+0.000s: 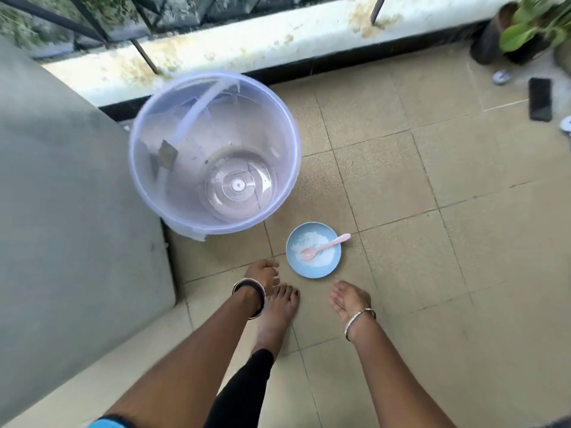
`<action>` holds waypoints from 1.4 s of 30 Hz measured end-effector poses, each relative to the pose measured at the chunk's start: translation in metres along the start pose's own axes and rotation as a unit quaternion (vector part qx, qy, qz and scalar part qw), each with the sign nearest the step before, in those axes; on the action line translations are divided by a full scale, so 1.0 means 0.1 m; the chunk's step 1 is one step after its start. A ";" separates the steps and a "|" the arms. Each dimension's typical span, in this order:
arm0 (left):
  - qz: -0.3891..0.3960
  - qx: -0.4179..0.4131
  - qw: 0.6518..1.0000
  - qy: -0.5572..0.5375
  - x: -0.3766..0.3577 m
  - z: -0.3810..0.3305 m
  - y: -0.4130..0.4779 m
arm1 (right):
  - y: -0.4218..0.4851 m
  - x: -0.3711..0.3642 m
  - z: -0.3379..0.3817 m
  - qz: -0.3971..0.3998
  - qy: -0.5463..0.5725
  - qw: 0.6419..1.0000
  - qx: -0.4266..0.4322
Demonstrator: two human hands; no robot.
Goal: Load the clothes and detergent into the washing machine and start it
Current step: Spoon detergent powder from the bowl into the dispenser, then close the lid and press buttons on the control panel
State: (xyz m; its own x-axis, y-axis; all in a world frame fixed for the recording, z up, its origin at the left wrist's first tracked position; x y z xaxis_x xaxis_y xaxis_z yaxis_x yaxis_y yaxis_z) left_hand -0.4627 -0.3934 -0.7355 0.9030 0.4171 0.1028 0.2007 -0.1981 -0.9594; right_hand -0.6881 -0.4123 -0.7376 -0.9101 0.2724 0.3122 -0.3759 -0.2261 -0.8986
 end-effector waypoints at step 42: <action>-0.204 -0.594 0.778 -0.014 7.08 -1.80 -7.08 | -9.62 -2.24 -0.28 0.302 -0.014 0.798 0.522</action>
State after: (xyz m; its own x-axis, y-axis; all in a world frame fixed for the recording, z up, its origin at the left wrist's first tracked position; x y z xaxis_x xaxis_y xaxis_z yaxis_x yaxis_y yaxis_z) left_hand 0.1029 -0.1175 0.0635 0.6666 0.6763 0.3134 0.6930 -0.7172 0.0736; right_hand -0.1180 -0.2291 0.0484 -0.9781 -0.1993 -0.0605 0.2062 -0.9674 -0.1471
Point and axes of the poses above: each hand's wrist, its own y-axis towards the middle knuckle, its own x-axis out of the back of the hand, z = x × y, the point moved 9 cm from there along y, towards the middle knuckle, and after that the axes turned 4 degrees about -z, right-handed, at the moved point
